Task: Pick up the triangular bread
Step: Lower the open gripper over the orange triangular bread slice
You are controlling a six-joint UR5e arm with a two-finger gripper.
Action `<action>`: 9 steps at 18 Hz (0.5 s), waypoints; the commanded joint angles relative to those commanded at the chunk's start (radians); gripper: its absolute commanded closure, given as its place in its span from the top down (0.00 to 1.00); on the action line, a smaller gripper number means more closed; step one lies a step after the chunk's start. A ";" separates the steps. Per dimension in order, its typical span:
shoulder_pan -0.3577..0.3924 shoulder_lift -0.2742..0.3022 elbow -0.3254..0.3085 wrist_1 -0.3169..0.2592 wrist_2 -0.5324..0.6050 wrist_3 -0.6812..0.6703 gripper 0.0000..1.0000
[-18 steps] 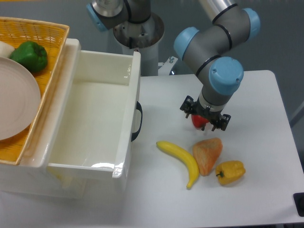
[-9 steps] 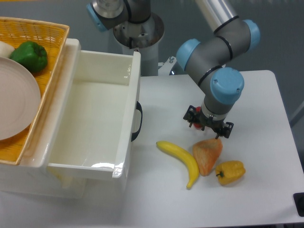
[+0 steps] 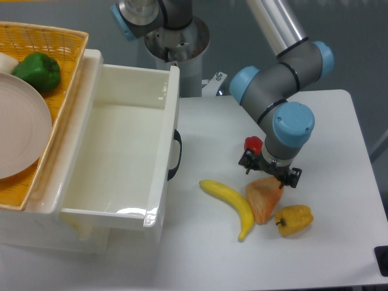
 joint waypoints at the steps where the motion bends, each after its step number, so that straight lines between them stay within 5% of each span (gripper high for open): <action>1: 0.000 -0.006 0.005 0.000 0.000 0.002 1.00; 9: -0.002 -0.052 0.018 0.028 -0.002 0.002 1.00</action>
